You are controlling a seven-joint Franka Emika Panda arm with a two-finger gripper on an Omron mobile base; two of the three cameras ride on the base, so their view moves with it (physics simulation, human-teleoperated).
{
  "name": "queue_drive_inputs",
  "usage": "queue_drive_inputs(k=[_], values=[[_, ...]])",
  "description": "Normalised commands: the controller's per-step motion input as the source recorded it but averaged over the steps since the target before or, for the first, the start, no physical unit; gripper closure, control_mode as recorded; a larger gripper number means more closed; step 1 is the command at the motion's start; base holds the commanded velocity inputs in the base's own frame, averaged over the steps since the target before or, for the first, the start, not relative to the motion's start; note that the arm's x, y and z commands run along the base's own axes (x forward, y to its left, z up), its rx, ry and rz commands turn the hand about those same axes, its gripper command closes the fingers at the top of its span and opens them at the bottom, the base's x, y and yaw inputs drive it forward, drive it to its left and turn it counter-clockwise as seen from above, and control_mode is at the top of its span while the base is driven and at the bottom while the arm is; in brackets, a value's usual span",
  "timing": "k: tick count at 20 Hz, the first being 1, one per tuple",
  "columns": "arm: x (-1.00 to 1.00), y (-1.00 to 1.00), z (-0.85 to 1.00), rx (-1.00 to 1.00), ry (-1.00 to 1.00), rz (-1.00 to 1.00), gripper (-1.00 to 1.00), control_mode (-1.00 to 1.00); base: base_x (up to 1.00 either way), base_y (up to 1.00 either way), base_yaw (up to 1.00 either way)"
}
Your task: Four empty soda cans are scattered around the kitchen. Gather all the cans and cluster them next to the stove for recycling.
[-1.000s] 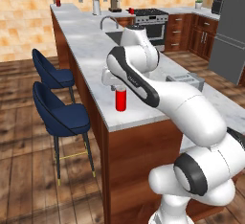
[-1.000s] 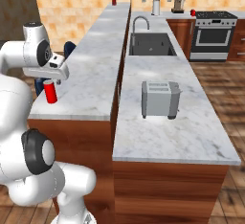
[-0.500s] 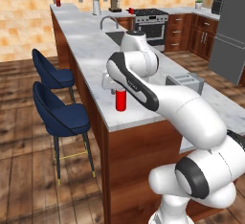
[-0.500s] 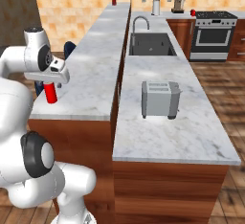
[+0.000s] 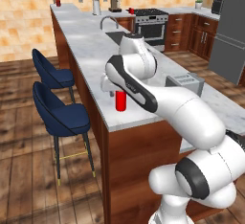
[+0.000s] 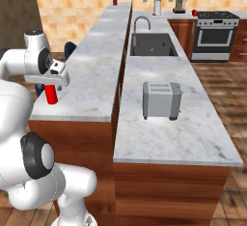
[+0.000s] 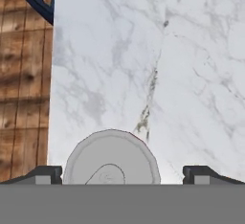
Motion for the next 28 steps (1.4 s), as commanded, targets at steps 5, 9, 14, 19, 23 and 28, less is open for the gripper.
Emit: queue_drive_inputs(k=[5,9,14,19,23,28], values=[[0.0,0.01,-0.06,0.0,0.0,0.0,-1.0,-1.0,0.0,0.0,0.0],[0.0,0.0,0.0,0.0,0.0,0.0,-1.0,-1.0,0.0,0.0,0.0],[0.0,0.0,0.0,0.0,0.0,0.0,1.0,-1.0,0.0,0.0,0.0],[0.0,0.0,0.0,0.0,0.0,0.0,1.0,-1.0,0.0,0.0,0.0],[-0.3,0.0,0.03,0.0,0.0,0.0,1.0,-1.0,0.0,0.0,0.0],[-0.97,-0.03,0.34,0.02,-0.03,0.0,1.0,-1.0,0.0,0.0,0.0]])
